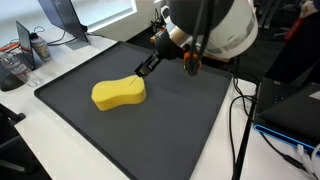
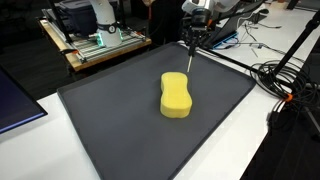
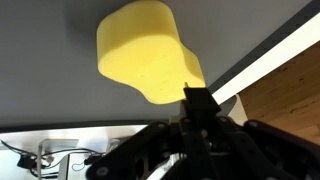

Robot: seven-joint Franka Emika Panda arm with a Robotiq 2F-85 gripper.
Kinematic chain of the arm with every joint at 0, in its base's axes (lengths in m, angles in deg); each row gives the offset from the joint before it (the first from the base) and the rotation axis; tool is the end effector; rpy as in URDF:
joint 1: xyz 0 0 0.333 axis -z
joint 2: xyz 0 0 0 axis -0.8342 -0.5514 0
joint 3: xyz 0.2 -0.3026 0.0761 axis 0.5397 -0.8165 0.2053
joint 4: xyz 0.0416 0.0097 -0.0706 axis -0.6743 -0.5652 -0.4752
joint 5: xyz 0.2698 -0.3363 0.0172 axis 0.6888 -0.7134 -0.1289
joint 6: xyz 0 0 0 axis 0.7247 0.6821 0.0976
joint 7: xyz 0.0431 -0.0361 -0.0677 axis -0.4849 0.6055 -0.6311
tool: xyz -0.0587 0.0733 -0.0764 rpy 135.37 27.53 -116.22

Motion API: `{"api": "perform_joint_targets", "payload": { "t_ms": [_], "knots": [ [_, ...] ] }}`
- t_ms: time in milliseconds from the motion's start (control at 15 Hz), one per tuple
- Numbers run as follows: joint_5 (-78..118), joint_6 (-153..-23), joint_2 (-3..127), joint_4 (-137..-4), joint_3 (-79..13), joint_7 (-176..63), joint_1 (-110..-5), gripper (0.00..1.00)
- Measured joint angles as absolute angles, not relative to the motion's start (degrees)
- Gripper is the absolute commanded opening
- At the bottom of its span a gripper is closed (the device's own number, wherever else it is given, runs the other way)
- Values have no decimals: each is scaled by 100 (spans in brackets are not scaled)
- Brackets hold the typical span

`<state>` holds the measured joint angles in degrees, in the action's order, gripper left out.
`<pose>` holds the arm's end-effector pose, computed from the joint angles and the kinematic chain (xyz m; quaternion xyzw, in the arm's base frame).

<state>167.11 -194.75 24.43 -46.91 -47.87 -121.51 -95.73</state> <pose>0.6414 0.2201 0.2797 0.7407 -0.5456 0.3620 0.1505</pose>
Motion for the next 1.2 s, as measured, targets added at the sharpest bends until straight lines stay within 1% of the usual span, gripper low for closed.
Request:
{"api": "perform_joint_targets", "payload": {
  "t_ms": [267,600,933,1200],
  "knots": [
    [16683,-19479,3240,-4849,-3787,-12757,-8573,3],
    [16662,-19478,3932,-5316,-2020,-13294,-6742,3],
    [16659,-19477,3976,-5743,40,-13791,-4575,3],
    [16660,-19474,3775,-5916,1276,-14018,-3214,3]
  ]
}}
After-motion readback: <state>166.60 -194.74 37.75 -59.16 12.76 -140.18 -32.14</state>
